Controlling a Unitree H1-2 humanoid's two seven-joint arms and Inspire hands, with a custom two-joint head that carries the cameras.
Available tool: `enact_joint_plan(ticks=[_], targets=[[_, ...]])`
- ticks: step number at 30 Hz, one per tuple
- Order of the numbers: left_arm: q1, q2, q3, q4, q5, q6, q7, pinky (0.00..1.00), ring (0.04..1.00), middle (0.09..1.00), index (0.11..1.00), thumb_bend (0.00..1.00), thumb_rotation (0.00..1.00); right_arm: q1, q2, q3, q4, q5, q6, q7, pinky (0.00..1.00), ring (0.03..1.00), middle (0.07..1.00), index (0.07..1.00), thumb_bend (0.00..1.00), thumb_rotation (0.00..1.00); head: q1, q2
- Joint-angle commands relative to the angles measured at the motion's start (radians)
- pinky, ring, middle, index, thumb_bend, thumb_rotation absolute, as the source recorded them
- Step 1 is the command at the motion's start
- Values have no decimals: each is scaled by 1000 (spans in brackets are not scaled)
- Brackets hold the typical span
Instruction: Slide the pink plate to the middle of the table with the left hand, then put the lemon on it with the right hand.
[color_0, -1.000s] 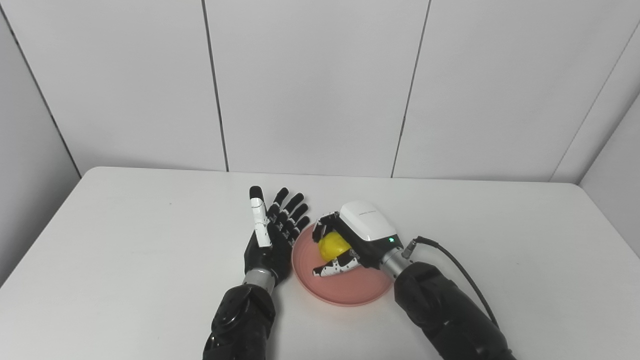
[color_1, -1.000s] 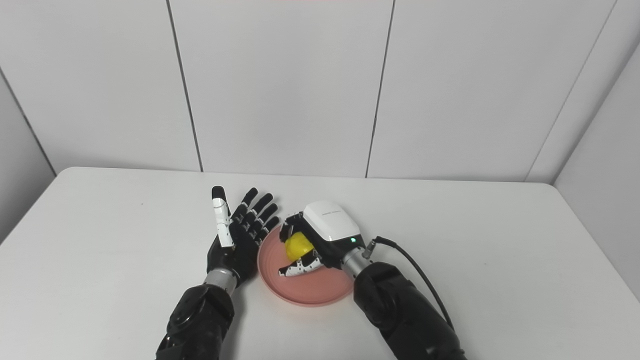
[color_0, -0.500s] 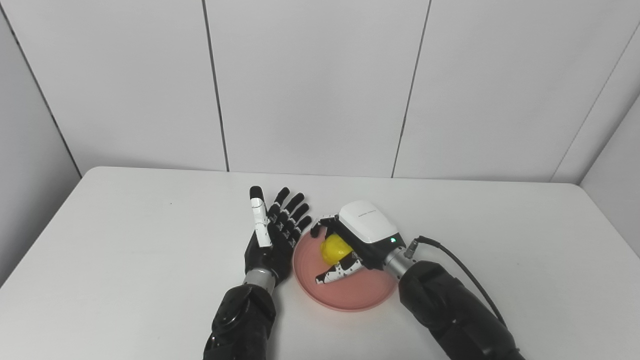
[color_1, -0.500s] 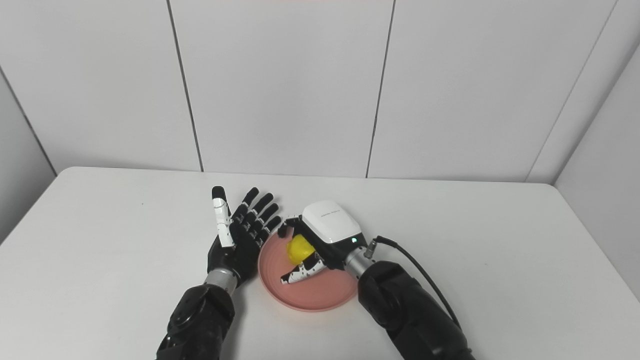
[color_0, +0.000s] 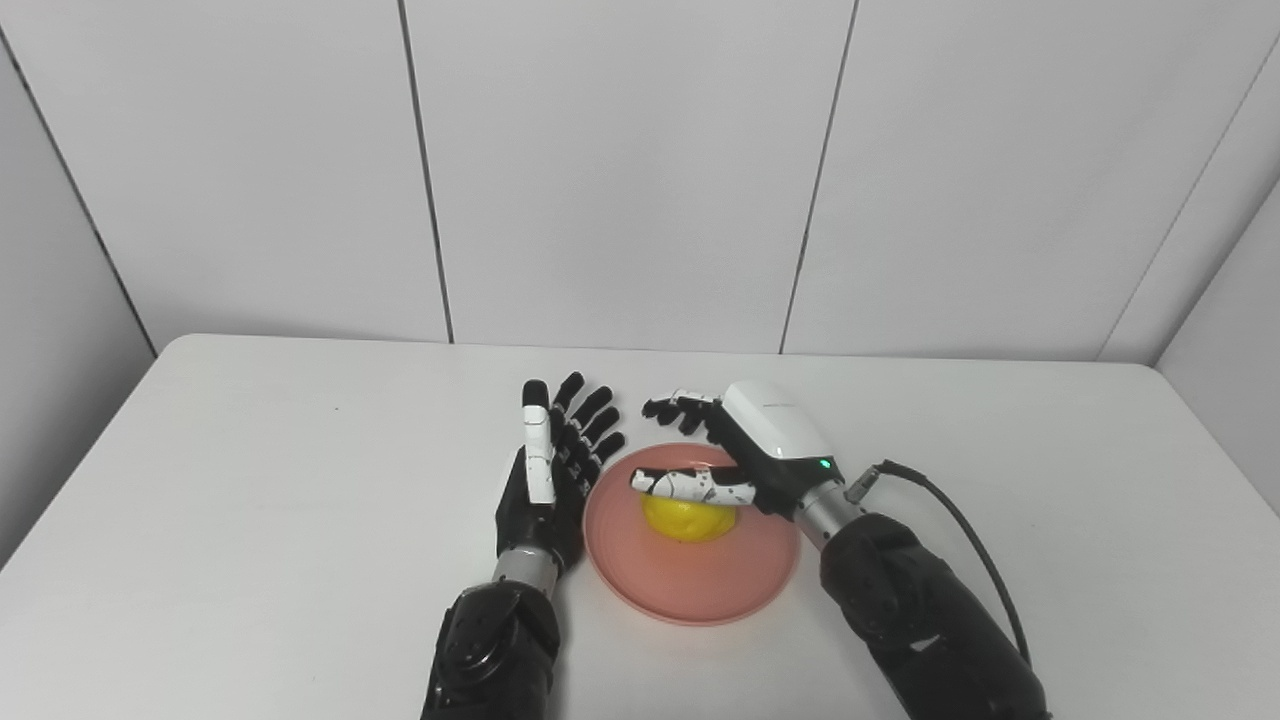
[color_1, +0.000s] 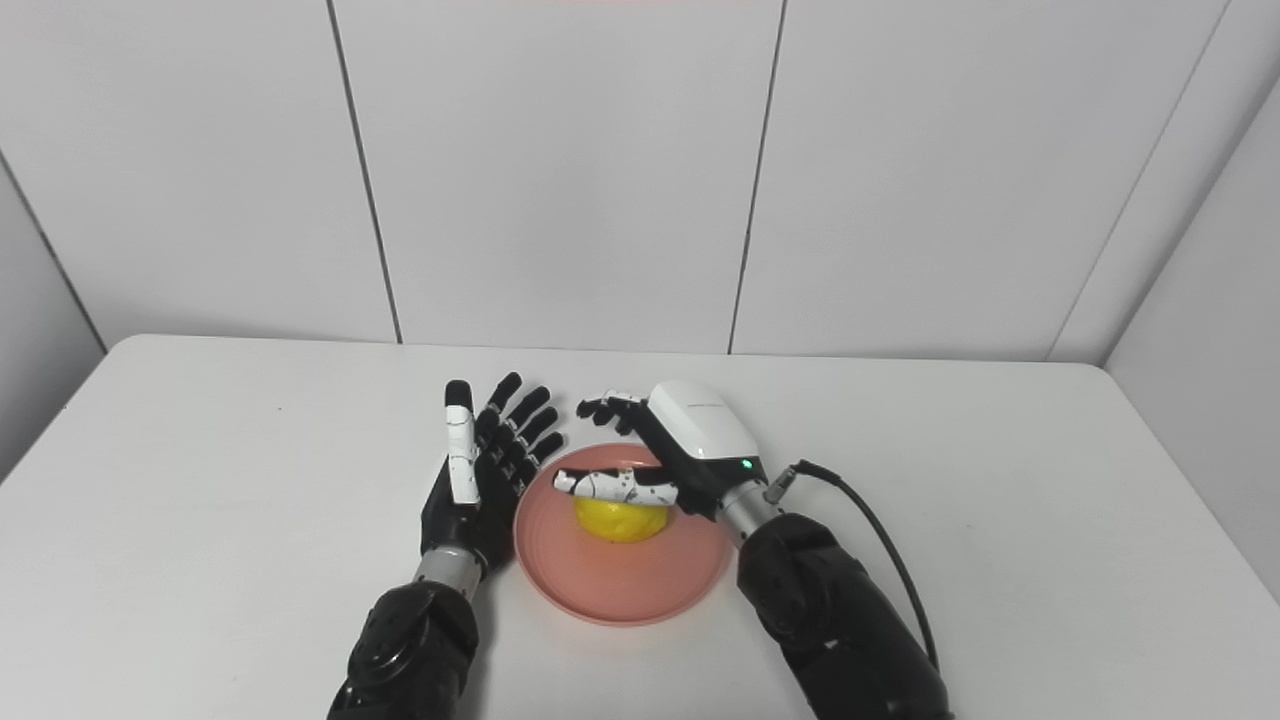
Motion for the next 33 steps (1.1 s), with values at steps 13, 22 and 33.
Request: enact_joint_plan(ticks=[13, 22, 33], targets=[[-96, 101, 12, 183, 128, -238, 46, 907, 897, 874, 913, 865, 956, 11, 185, -365, 40, 544, 32, -94, 746, 741, 758, 762, 901, 1000, 4, 0], [-155, 139, 52, 285, 134, -308, 93, 925, 900, 878, 912, 890, 969, 24, 231, -503, 98, 790, 65, -102, 825, 819, 825, 833, 916, 1000, 5, 2], [-165, 152, 47, 304, 163, -295, 120, 907, 910, 890, 929, 854, 989, 70, 231, -527, 150, 904, 100, -100, 979, 896, 885, 887, 962, 1000, 4, 5]])
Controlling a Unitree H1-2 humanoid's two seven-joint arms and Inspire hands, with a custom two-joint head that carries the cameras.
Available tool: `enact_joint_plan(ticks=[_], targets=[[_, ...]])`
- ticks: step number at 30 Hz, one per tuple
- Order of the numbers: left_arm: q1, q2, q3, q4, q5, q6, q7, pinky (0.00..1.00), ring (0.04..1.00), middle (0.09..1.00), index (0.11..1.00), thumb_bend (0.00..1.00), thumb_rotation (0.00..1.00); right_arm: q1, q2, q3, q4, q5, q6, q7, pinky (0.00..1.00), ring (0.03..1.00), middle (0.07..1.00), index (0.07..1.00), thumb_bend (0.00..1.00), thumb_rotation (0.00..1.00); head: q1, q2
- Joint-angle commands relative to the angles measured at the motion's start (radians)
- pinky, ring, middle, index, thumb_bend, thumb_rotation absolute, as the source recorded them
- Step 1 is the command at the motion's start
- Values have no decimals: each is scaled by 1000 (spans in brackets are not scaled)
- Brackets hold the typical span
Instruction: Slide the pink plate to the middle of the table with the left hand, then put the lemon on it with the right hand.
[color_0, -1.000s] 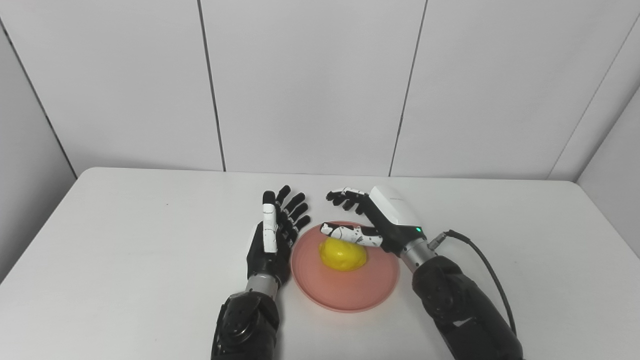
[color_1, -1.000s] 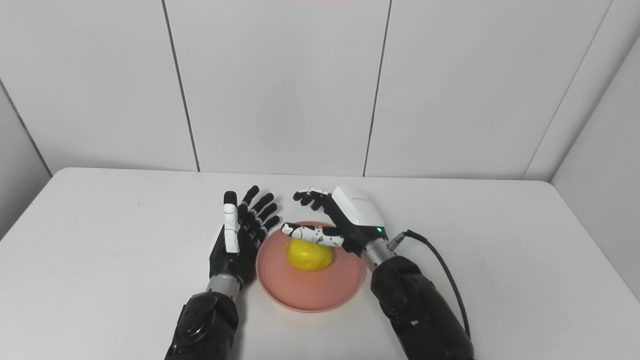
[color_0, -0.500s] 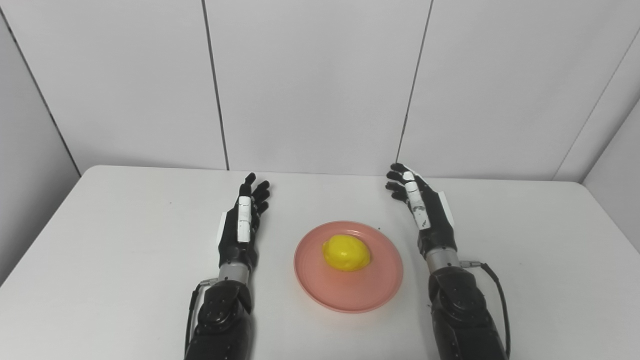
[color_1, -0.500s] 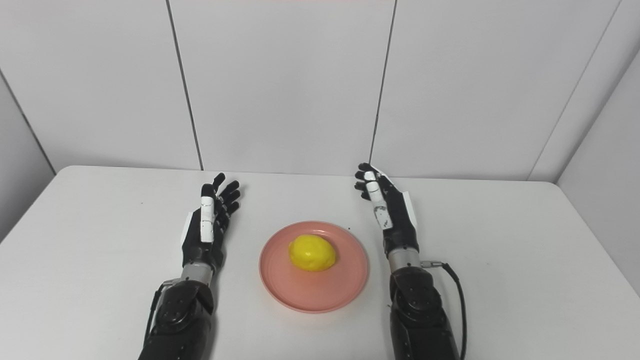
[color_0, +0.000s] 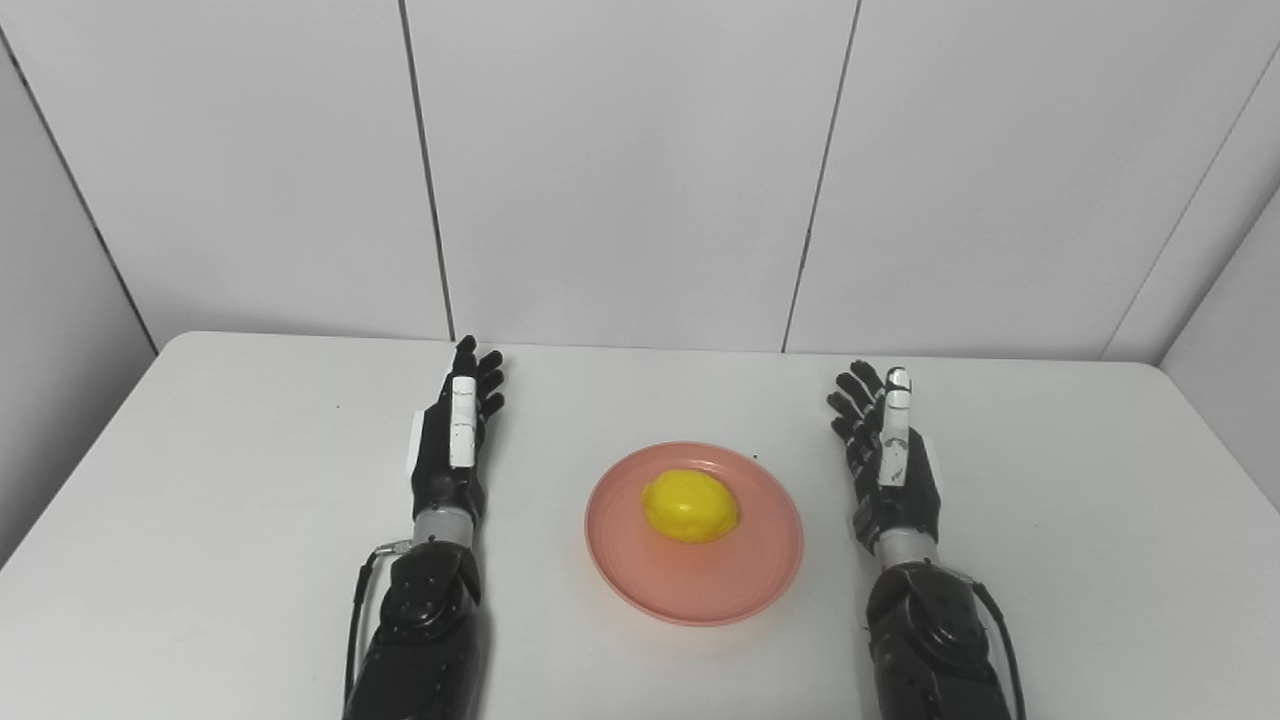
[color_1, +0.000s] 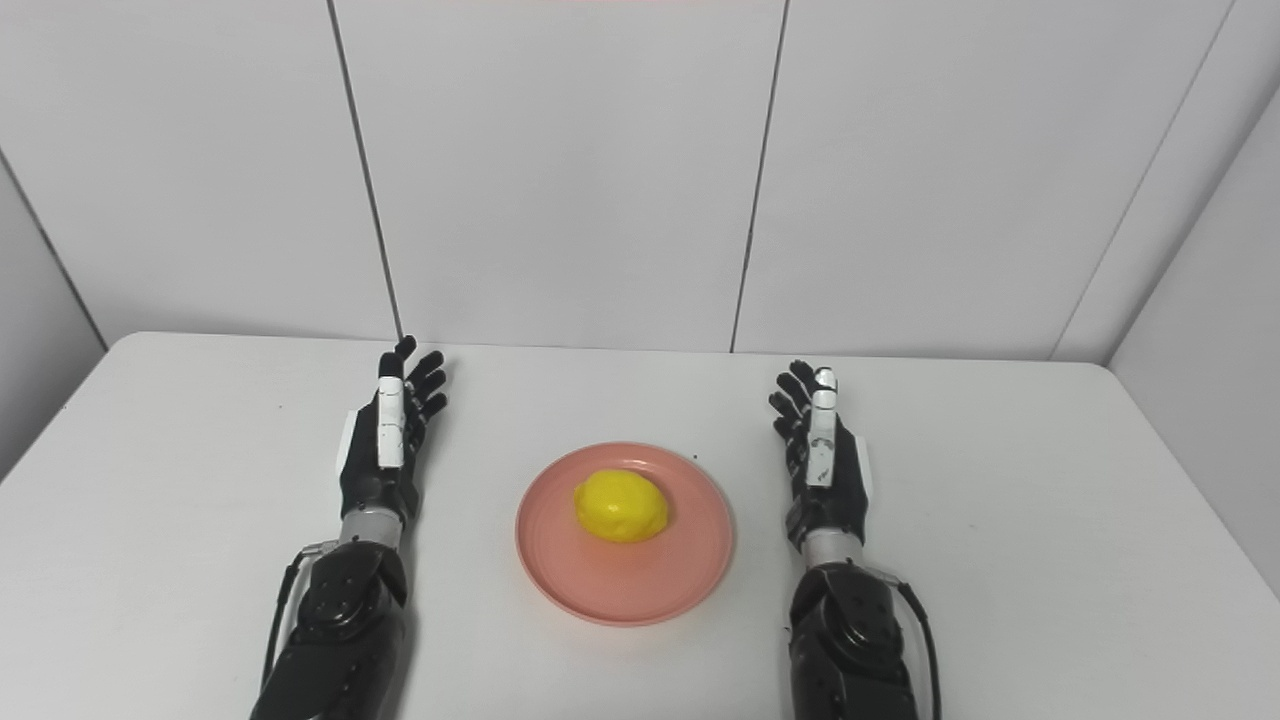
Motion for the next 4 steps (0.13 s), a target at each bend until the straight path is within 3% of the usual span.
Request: enact_joint_plan(ticks=[1, 4], targets=[[-9, -8, 5, -6, -15, 22, 4, 902, 913, 896, 932, 863, 986, 9, 5, -5, 12, 21, 25, 4, 977, 900, 881, 885, 969, 1000, 1, 1], [-3, -19, 17, -5, -48, 38, -12, 906, 923, 907, 937, 863, 971, 15, 3, -4, 40, 25, -5, 2, 968, 903, 880, 885, 959, 1000, 0, 0]])
